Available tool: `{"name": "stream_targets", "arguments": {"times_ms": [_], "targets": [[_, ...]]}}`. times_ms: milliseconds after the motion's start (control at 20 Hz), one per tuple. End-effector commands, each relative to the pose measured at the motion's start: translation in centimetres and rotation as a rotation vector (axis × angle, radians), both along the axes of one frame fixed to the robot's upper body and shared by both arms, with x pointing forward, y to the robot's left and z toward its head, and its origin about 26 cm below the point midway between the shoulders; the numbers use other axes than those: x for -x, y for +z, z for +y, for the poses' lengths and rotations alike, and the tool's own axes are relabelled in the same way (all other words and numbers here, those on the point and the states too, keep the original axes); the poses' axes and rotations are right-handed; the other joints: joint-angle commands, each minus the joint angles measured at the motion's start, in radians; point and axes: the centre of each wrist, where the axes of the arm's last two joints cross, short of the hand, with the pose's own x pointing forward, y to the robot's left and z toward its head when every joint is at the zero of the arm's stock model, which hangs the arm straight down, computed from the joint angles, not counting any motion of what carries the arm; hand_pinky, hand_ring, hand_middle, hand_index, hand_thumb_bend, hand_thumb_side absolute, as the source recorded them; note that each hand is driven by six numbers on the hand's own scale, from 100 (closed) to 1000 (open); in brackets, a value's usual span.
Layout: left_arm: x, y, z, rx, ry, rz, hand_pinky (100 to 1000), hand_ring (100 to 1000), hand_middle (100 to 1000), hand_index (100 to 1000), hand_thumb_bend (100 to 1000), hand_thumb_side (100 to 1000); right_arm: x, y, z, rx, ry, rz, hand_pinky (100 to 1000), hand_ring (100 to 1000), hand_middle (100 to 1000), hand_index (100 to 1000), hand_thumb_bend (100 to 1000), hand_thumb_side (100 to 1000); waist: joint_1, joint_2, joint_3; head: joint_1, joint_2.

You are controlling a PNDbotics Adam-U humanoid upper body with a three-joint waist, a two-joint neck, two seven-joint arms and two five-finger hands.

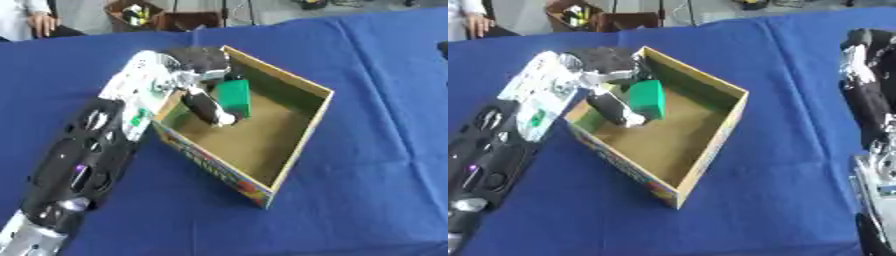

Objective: Pick up objects on the table and place them in the box.

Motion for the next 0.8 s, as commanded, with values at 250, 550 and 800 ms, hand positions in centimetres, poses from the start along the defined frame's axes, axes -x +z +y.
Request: {"name": "stream_targets", "arguments": {"times_ms": [250, 550, 800], "targets": [[-0.3, -0.3, -0.6, -0.039, -0.009, -0.005, 269, 564, 591, 780, 100, 619, 0.2, 0.9, 0.0, 0.014, 0.006, -0.029, 782, 686, 516, 644, 100, 489, -0.007, -0.012, -0.003, 0.005, -0.015], [-0.4, 0.1, -0.3, -0.088, 0.037, -0.027, 722, 900, 937, 1000, 309, 1000, 0.1, 1.0, 0.1, 0.014, 0.012, -0.028, 781, 686, 516, 644, 100, 488, -0.007, -0.014, -0.001, 0.006, -0.017], [-0.4, 0.9, 0.2, -0.099, 0.153, -0.103, 788, 939, 958, 1000, 638, 1000, 0.1, 0.9, 0.1, 0.013, 0.016, -0.027, 781, 686, 516, 644, 100, 488, -0.008, -0.016, 0.000, 0.008, -0.019]]}}
